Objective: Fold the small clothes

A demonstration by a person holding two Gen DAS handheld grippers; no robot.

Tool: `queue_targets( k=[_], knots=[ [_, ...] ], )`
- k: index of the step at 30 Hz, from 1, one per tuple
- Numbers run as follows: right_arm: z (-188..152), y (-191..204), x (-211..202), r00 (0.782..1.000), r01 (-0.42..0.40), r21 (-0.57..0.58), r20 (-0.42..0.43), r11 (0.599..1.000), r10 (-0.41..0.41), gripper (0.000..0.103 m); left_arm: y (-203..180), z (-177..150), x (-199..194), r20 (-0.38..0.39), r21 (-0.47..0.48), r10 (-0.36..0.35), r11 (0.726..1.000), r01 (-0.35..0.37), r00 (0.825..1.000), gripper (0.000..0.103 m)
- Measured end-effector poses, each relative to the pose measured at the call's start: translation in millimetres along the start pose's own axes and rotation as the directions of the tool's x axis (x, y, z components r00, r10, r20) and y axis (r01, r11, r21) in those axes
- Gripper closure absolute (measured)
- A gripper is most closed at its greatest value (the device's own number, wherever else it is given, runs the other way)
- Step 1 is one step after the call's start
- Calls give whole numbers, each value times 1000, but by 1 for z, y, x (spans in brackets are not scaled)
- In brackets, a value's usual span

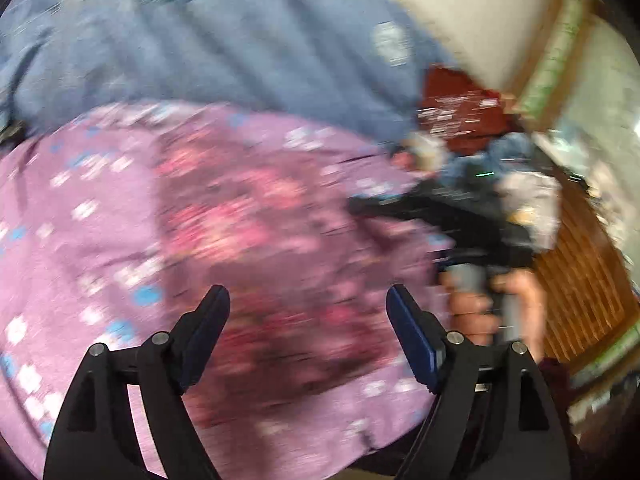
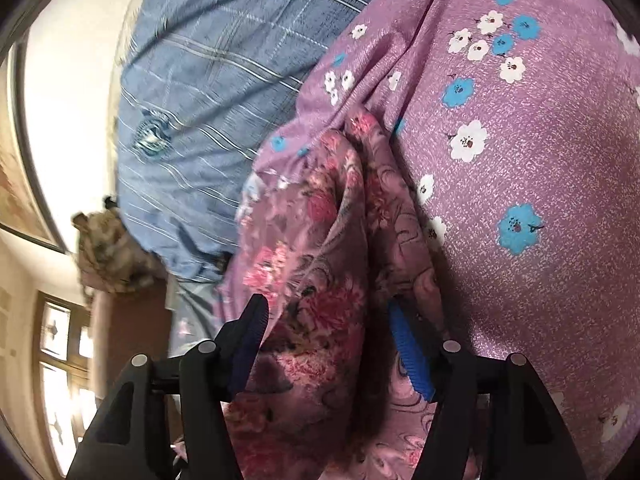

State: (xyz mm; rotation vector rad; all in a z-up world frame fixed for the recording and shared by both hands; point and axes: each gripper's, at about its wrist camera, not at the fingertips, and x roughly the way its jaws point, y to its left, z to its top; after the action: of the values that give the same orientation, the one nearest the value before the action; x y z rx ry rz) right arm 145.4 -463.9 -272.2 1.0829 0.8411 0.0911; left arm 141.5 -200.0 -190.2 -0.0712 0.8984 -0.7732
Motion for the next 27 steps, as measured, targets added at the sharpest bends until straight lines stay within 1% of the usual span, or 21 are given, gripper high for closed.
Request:
queue_targets(
  k=[2,4,8,9,10,12,13,14,15,16,18,19,20,21,22,23,24,25,26,27],
  knots=[
    [-2,5,2,1000,8,-6,0,1000,-8,35,13,-6,11,-59,-19,79,997,-80,995,22],
    [-5,11,1,1000,26,-49,9,998,-26,34,19,-12,21,-97,-7,132,991,-133,986,22],
    [-19,29,1,994,104,-181,-3,978,-106,33,13,-24,35,-142,47,196,980,-191,970,22],
    [-24,30,-1,989,146,-212,1,966,-149,33,9,-27,39,-150,62,197,980,-189,969,22],
    [-30,33,-4,971,234,-267,22,935,-237,33,5,-29,41,-158,74,197,980,-187,968,22],
    [-38,33,-13,928,369,-331,92,869,-360,35,-1,-33,44,-168,109,217,974,-200,962,22],
    [-42,33,-19,890,454,-350,139,820,-434,35,-4,-31,46,-166,124,221,972,-202,961,22],
    [-45,30,-25,854,518,-351,175,780,-489,34,-6,-32,46,-161,141,225,969,-203,961,22],
    [-45,27,-29,839,543,-341,192,767,-509,35,-7,-31,45,-162,148,221,969,-198,962,22],
    [-44,23,-36,835,551,-316,209,773,-510,35,-3,-29,40,-162,131,193,976,-173,968,22],
    [-40,20,-55,858,506,-278,261,816,-443,41,8,-24,30,-131,72,144,988,-135,981,22],
    [-41,29,-65,866,478,-291,310,829,-391,42,14,-18,23,-91,44,126,992,-122,988,22],
    [-45,41,-73,876,445,-327,352,834,-329,44,17,-11,17,-52,31,118,993,-117,992,22],
    [-49,52,-77,889,406,-367,371,837,-268,49,20,-4,11,-8,26,127,992,-127,992,22],
    [-53,63,-79,908,355,-408,365,841,-206,53,23,3,7,31,28,155,987,-156,987,22],
    [-57,71,-78,929,302,-446,336,843,-155,63,25,9,7,60,33,204,978,-206,977,21],
    [-59,77,-76,949,254,-474,293,843,-121,73,27,12,10,63,37,231,972,-233,971,21],
    [-63,83,-71,971,192,-500,222,844,-89,76,30,15,18,56,42,261,964,-263,964,21],
    [-66,87,-66,982,154,-513,175,845,-73,77,34,15,24,49,39,272,961,-274,961,21],
    [-71,90,-59,988,138,-524,136,840,-78,79,40,15,31,43,22,283,959,-284,958,21]
  ],
)
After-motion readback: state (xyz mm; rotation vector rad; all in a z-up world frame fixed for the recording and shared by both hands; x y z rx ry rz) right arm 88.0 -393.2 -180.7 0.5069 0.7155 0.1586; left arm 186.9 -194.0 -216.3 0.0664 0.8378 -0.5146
